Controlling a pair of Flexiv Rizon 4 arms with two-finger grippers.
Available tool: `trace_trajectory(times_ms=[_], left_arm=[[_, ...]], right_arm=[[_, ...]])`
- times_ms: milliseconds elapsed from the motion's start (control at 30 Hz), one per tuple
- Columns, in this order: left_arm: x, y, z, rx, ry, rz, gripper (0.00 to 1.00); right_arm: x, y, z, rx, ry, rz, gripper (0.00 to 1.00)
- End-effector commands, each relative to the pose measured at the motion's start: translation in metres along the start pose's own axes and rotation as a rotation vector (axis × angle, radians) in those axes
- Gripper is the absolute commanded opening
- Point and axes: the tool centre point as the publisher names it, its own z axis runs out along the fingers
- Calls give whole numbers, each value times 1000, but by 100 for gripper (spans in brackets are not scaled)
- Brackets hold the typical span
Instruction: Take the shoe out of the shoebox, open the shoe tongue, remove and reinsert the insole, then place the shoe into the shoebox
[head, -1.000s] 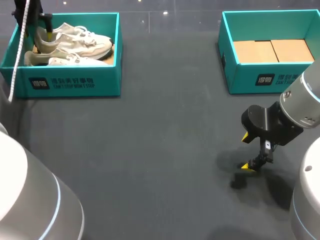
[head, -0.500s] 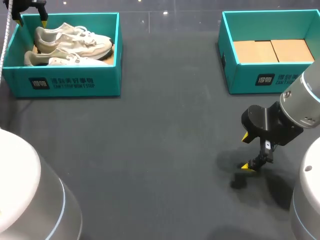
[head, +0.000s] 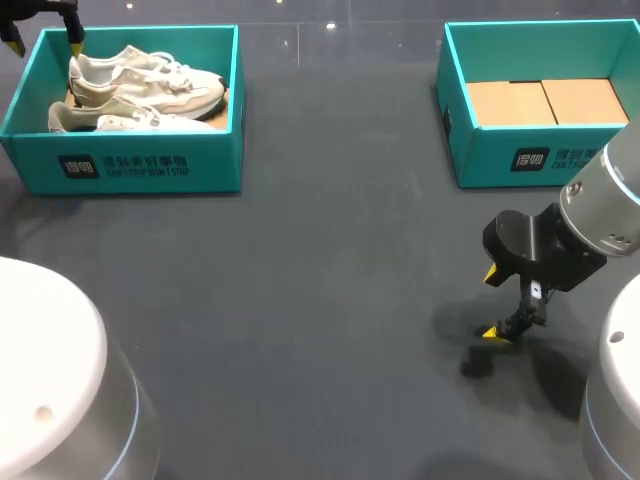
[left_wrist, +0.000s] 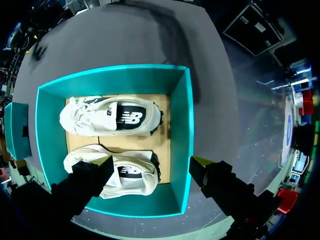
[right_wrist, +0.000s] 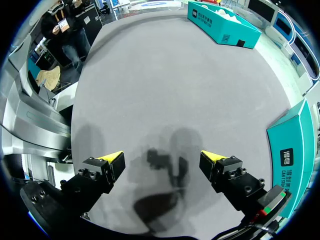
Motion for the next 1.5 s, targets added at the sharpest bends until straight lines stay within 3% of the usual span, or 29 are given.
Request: trace_trajectory(times_ms=[33, 233, 767, 833, 900, 1067, 1133, 1500], left_arm=[[-1, -50, -2, -69, 2, 4, 100], [7, -75, -4, -41, 2, 9, 100], [7, -76, -3, -36, 7, 23, 100], [7, -77, 1, -32, 2, 27, 100], [7, -76, 6, -27, 0, 27, 76], [6, -70, 20, -7, -9, 36, 93], [3, -69, 26, -14, 0, 41, 73], [-1, -58, 54, -15, 41, 42, 79]], right_arm=[[1, -1, 0, -1, -2, -1, 100], [1, -1, 0, -1, -2, -1, 100], [1, -1, 0, -1, -2, -1, 100], [1, -1, 0, -1, -2, -1, 100], [1, -1, 0, -1, -2, -1, 100], [1, -1, 0, -1, -2, -1, 100], [1, -1, 0, -1, -2, -1, 100], [1, -1, 0, -1, -2, -1, 100]])
